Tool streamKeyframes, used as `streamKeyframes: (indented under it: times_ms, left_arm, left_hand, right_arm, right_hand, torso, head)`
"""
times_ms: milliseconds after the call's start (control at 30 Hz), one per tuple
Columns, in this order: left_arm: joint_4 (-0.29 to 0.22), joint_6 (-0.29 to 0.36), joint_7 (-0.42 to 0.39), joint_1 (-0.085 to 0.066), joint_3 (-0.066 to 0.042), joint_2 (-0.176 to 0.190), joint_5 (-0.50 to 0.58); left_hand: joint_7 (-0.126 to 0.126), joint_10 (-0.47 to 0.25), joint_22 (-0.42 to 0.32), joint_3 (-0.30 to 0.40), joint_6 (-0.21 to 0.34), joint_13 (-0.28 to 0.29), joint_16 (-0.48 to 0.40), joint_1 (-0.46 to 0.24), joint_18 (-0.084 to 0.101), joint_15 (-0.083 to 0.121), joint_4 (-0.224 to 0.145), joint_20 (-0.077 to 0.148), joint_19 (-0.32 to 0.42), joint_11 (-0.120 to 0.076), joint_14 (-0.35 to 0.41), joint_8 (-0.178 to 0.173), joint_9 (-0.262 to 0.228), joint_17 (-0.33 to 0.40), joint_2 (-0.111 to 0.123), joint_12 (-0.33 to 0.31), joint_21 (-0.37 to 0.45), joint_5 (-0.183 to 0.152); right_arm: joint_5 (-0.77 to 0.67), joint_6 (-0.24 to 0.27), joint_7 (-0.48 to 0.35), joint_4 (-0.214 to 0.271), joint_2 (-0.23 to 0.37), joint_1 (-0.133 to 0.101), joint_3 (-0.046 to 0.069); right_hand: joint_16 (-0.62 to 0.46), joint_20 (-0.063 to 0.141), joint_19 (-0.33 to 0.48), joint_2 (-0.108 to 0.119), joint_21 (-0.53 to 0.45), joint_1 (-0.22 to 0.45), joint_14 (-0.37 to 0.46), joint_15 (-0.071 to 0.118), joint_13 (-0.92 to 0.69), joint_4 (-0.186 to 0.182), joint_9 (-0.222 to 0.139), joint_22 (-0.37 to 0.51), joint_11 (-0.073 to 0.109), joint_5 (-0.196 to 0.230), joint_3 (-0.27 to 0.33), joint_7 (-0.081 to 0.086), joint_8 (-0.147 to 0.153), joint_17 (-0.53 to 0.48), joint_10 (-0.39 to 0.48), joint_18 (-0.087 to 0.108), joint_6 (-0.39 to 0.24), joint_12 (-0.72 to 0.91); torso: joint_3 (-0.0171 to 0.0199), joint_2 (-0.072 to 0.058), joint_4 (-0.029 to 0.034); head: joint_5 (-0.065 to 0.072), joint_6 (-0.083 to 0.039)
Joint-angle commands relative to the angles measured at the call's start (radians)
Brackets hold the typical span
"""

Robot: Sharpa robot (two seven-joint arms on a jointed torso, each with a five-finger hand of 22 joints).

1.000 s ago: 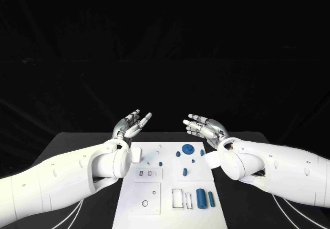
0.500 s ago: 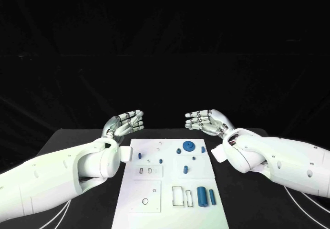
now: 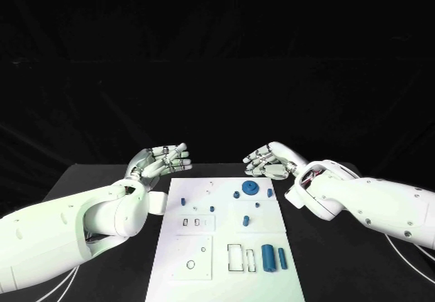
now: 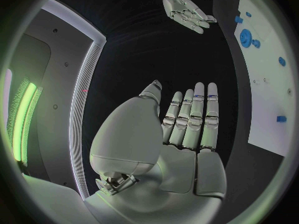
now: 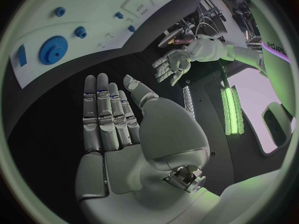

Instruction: Assemble the parts on the task board

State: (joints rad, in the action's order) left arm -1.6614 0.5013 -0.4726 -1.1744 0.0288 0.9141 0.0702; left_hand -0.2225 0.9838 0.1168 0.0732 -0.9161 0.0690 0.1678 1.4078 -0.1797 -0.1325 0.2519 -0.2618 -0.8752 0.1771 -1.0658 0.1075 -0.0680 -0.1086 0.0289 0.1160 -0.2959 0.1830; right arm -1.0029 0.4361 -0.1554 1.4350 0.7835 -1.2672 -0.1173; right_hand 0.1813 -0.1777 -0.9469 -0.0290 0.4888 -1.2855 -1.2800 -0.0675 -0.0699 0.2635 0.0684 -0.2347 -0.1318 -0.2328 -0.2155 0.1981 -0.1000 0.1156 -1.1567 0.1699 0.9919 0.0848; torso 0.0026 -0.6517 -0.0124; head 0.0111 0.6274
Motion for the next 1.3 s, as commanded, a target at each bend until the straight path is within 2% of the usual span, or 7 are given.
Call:
streamKeyframes:
  times_ms: [33,133,267,300,433,633,1300]
  left_arm:
    - [-0.027,-0.080,-0.005,-0.008,-0.003,0.013,0.003]
    - [-0.054,-0.090,0.001,-0.015,-0.006,0.030,0.003]
    - [-0.080,-0.097,0.006,-0.021,-0.009,0.044,0.003]
    - [-0.086,-0.098,0.007,-0.022,-0.011,0.047,0.003]
    - [-0.105,-0.102,0.009,-0.026,-0.015,0.056,0.003]
    - [-0.121,-0.103,0.011,-0.032,-0.017,0.068,0.003]
    - [-0.136,-0.106,0.017,-0.047,-0.018,0.079,0.003]
  left_hand:
    - [0.004,0.028,0.002,-0.010,-0.020,0.003,0.004,0.013,-0.006,0.008,-0.001,0.007,-0.023,-0.008,-0.026,-0.002,-0.001,-0.009,-0.004,0.001,-0.010,-0.005]
    - [0.012,0.060,0.004,-0.018,-0.047,0.005,0.010,0.018,-0.006,0.020,-0.004,0.020,-0.051,-0.017,-0.063,0.001,-0.002,-0.025,-0.008,0.002,-0.024,-0.005]
    - [0.015,0.077,0.005,-0.023,-0.058,0.006,0.011,0.021,-0.006,0.025,-0.005,0.026,-0.064,-0.022,-0.080,0.001,-0.001,-0.035,-0.010,0.000,-0.030,-0.005]
    - [0.016,0.080,0.005,-0.025,-0.060,0.006,0.011,0.021,-0.006,0.026,-0.005,0.027,-0.066,-0.023,-0.083,0.001,-0.001,-0.036,-0.011,0.000,-0.031,-0.005]
    - [0.016,0.085,0.005,-0.026,-0.062,0.007,0.011,0.021,-0.006,0.027,-0.004,0.028,-0.068,-0.024,-0.087,0.000,-0.001,-0.039,-0.011,0.000,-0.032,-0.005]
    - [0.016,0.086,0.005,-0.027,-0.063,0.007,0.011,0.021,-0.006,0.028,-0.004,0.029,-0.069,-0.024,-0.088,0.000,-0.001,-0.040,-0.011,-0.001,-0.033,-0.005]
    - [0.015,0.082,0.004,-0.029,-0.060,0.005,0.007,0.022,-0.005,0.026,-0.005,0.030,-0.072,-0.022,-0.086,-0.004,0.001,-0.042,-0.012,-0.007,-0.034,-0.005]
  right_arm:
    - [-0.268,-0.081,0.119,-0.002,-0.002,-0.008,0.002]
    - [-0.358,-0.106,0.162,0.004,-0.004,-0.018,0.002]
    - [-0.460,-0.135,0.212,0.013,-0.012,-0.027,0.002]
    - [-0.484,-0.141,0.224,0.014,-0.014,-0.029,0.002]
    - [-0.561,-0.162,0.258,0.022,-0.024,-0.034,0.002]
    - [-0.612,-0.172,0.275,0.025,-0.039,-0.035,0.002]
    - [-0.685,-0.233,0.304,0.011,-0.074,-0.035,0.001]
  right_hand:
    - [0.101,0.065,-0.133,0.038,0.159,0.027,-0.221,0.066,-0.017,0.002,0.008,-0.088,0.052,-0.026,0.002,-0.041,-0.005,0.087,-0.114,0.015,0.073,0.004]
    - [0.230,0.084,-0.166,0.055,0.224,0.042,-0.228,0.083,-0.032,-0.007,0.014,-0.131,0.063,-0.042,0.001,-0.054,-0.003,0.180,-0.137,0.011,0.089,-0.005]
    - [0.366,0.087,-0.185,0.072,0.306,0.069,-0.225,0.080,-0.042,-0.031,0.019,-0.212,0.060,-0.044,-0.006,-0.051,0.005,0.284,-0.103,0.004,0.096,-0.023]
    - [0.396,0.085,-0.211,0.080,0.356,0.079,-0.229,0.075,-0.039,-0.038,0.020,-0.277,0.057,-0.044,-0.003,-0.046,0.007,0.310,-0.071,-0.006,0.094,-0.023]
    - [0.807,0.079,-0.354,0.101,0.652,0.077,-0.236,0.071,-0.047,-0.071,0.026,-0.665,0.045,-0.051,0.002,-0.044,0.018,0.707,-0.011,-0.058,0.093,-0.004]
    - [1.016,0.072,-0.415,0.112,0.808,0.058,-0.229,0.064,-0.059,-0.103,0.033,-0.882,0.041,-0.064,-0.006,-0.043,0.024,0.922,0.018,-0.087,0.095,0.012]
    - [1.137,0.065,-0.469,0.120,0.919,0.032,-0.229,0.060,-0.066,-0.131,0.039,-1.049,0.041,-0.075,-0.037,-0.045,0.027,1.046,0.032,-0.112,0.099,0.030]
  torso:
    - [0.0002,-0.034,0.0030]
    - [0.0006,-0.051,0.0049]
    - [0.0013,-0.067,0.0067]
    - [0.0013,-0.071,0.0076]
    - [0.0017,-0.088,0.0150]
    - [0.0023,-0.100,0.0221]
    - [0.0038,-0.118,0.0275]
  head:
    - [0.017,-0.001]
    - [0.021,-0.006]
    - [0.021,-0.008]
    - [0.021,-0.010]
    - [0.024,-0.009]
    - [0.021,-0.007]
    - [0.025,-0.009]
